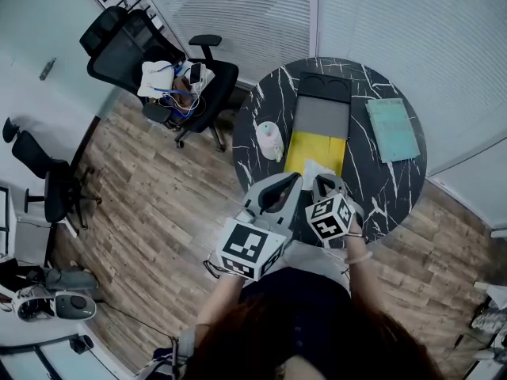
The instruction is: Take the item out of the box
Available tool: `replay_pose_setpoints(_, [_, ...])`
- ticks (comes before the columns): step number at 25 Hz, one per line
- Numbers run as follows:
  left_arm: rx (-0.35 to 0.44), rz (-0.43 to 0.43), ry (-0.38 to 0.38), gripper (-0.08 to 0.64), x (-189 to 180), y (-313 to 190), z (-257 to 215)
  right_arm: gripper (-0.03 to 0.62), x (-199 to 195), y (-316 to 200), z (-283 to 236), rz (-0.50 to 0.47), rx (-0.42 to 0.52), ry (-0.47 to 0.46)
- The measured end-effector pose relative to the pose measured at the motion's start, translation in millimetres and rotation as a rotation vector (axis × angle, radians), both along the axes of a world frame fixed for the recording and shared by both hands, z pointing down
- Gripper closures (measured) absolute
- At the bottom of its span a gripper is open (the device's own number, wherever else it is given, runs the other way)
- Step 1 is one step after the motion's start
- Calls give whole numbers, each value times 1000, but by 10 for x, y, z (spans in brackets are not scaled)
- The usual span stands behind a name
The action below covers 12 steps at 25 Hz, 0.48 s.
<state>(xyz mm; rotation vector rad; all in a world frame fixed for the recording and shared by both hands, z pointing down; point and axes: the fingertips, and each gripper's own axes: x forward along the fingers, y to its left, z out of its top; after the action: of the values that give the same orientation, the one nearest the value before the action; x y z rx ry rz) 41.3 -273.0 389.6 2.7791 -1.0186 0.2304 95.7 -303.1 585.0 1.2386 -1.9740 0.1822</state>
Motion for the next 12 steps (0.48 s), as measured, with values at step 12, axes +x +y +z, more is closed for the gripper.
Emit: replay_pose_setpoints(12, [27, 21, 7, 534, -183, 380, -92, 568, -150, 330, -333, 42, 68, -34])
